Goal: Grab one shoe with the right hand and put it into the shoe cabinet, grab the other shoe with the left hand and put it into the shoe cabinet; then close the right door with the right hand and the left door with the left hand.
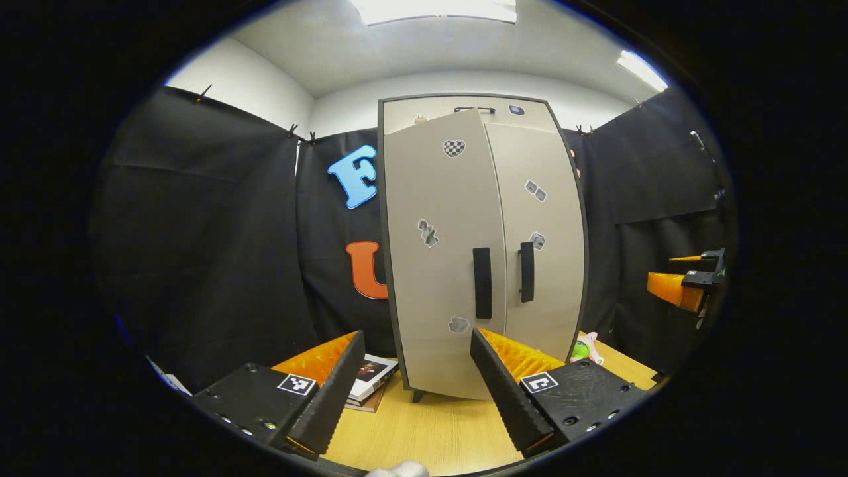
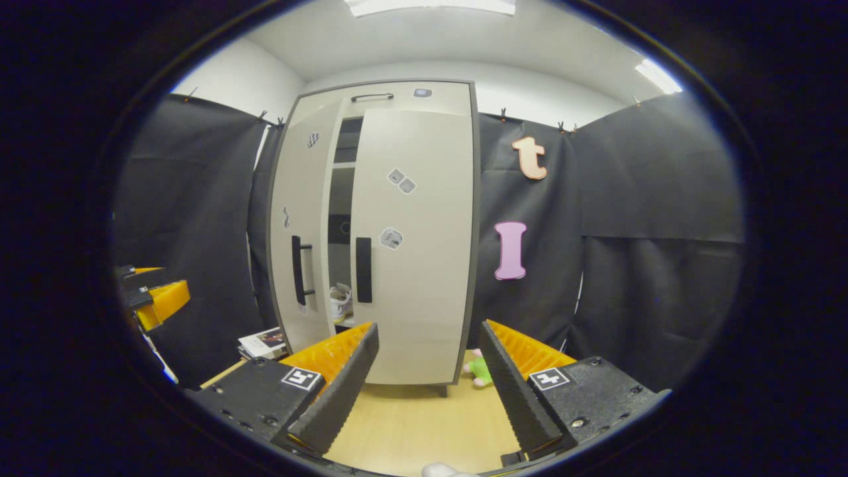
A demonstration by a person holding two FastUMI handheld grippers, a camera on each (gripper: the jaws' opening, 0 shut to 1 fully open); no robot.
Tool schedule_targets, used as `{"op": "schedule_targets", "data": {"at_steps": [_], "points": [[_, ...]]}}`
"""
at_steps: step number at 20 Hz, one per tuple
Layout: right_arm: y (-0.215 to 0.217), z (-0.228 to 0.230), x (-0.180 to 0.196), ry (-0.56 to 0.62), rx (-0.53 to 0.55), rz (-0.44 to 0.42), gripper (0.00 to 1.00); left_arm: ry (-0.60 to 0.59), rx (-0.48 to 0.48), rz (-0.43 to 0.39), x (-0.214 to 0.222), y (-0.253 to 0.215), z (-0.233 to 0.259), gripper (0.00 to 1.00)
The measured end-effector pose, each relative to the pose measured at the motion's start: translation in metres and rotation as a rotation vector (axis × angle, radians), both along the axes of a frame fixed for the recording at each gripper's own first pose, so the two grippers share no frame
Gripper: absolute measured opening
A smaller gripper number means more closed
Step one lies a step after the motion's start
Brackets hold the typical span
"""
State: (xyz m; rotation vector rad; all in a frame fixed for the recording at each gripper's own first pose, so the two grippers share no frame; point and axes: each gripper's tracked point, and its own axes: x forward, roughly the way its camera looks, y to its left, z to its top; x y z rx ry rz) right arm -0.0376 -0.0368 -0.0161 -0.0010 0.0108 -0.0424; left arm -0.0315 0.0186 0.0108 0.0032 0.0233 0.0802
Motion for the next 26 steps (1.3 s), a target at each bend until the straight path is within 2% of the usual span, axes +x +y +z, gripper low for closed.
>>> {"op": "schedule_targets", "data": {"at_steps": [12, 26], "points": [[0.004, -0.004, -0.011, 0.009, -0.011, 0.007, 0.99, -0.002, -0.015, -0.046, 0.005, -0.013, -0.002, 0.96], [0.005, -0.001, -0.010, 0.011, -0.015, 0.007, 0.99, -0.001, -0.022, -0.041, 0.006, -0.009, -0.003, 0.96]]}}
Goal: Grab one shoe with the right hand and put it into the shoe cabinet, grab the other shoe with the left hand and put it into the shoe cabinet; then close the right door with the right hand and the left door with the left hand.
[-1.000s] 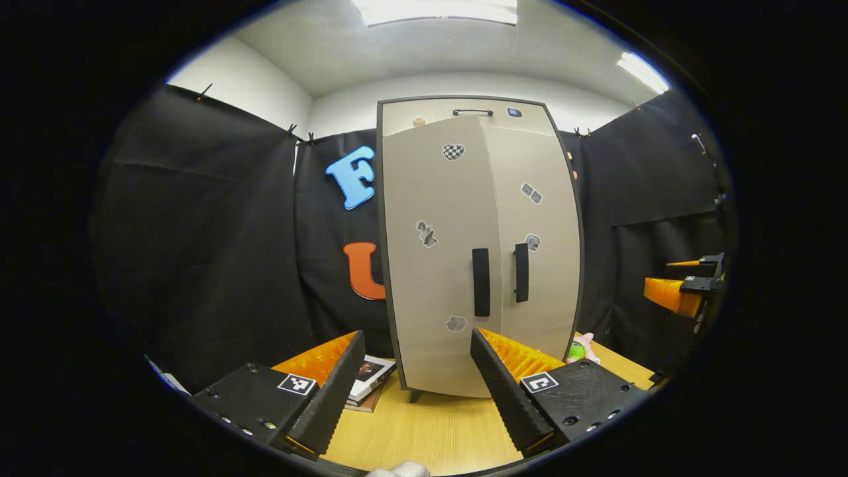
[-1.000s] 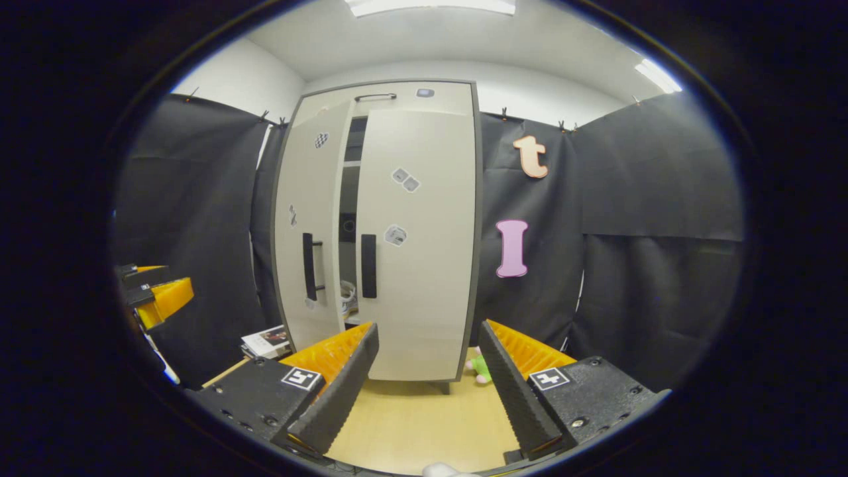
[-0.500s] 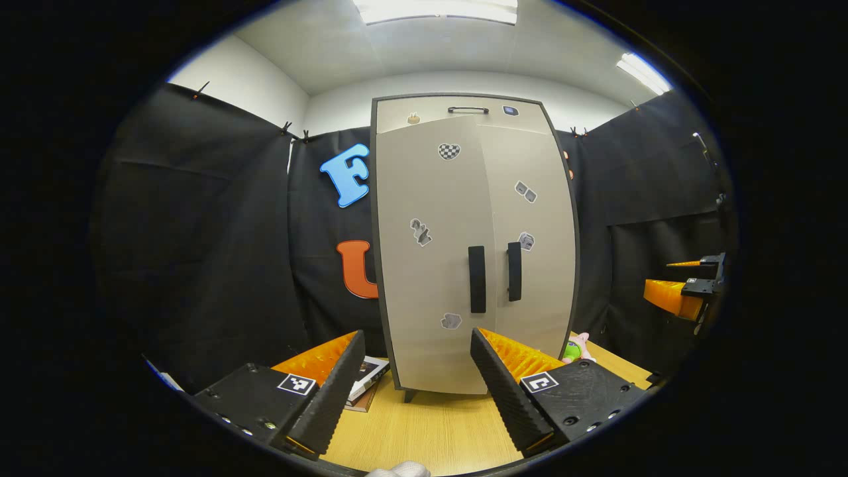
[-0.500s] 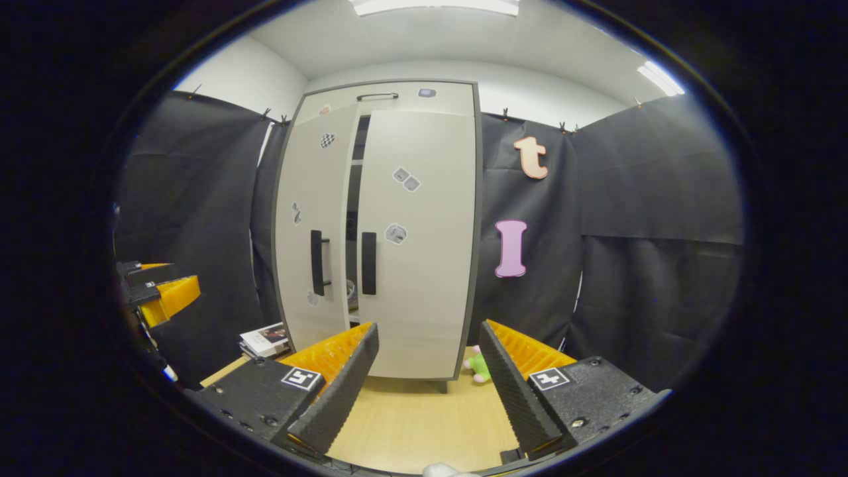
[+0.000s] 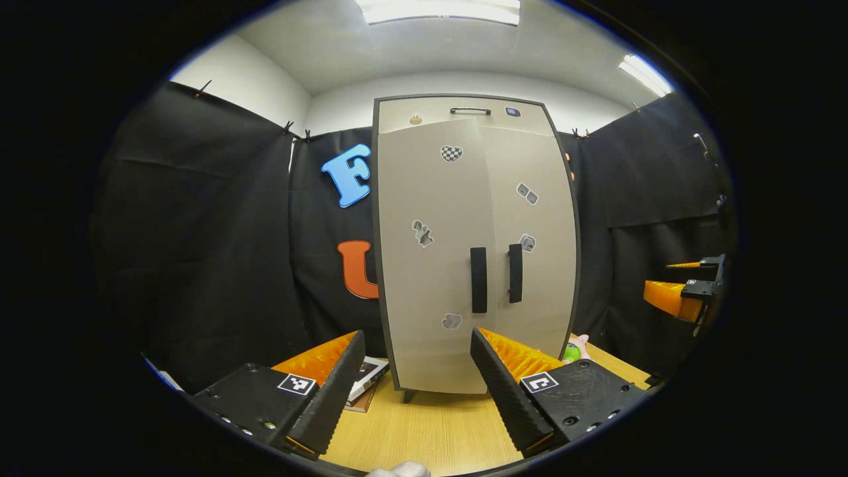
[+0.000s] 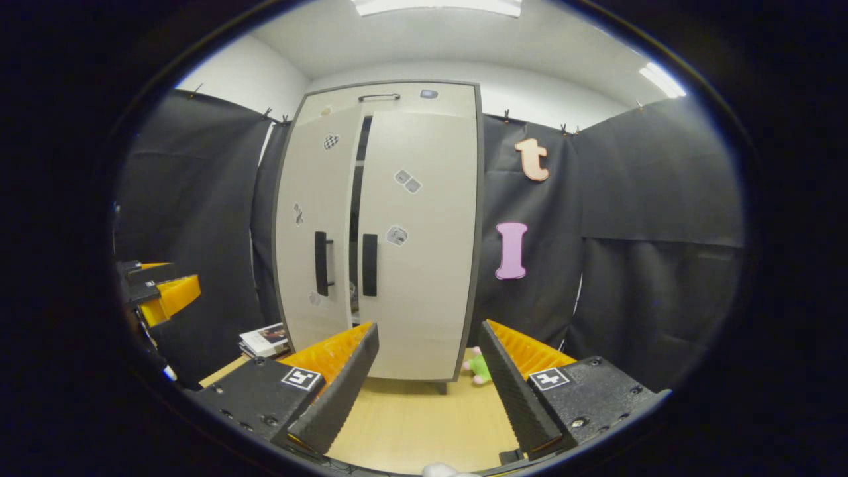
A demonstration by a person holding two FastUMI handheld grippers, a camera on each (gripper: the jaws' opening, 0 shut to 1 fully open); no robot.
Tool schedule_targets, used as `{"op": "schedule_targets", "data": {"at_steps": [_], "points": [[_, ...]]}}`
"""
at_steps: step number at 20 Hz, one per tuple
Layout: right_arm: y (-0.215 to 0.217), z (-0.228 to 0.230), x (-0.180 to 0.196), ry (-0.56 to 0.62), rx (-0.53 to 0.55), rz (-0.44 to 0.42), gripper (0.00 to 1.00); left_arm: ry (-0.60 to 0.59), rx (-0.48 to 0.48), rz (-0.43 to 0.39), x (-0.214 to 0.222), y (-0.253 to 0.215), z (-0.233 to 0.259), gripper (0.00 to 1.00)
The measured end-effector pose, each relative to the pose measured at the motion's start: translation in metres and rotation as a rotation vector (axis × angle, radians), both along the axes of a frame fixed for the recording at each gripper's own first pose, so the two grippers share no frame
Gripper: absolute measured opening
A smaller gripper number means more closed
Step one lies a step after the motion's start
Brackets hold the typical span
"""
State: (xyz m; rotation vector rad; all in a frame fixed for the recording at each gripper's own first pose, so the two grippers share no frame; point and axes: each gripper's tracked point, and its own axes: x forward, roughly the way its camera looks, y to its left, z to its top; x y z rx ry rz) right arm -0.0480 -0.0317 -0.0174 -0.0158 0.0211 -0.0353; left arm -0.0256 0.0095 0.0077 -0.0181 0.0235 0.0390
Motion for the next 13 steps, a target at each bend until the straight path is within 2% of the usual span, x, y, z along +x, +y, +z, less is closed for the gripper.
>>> {"op": "schedule_targets", "data": {"at_steps": [13], "points": [[0.0045, -0.0010, -0.0015, 0.005, -0.003, 0.005, 0.99, 0.002, -0.002, -0.001, -0.0023, 0.0037, 0.0011, 0.96]]}}
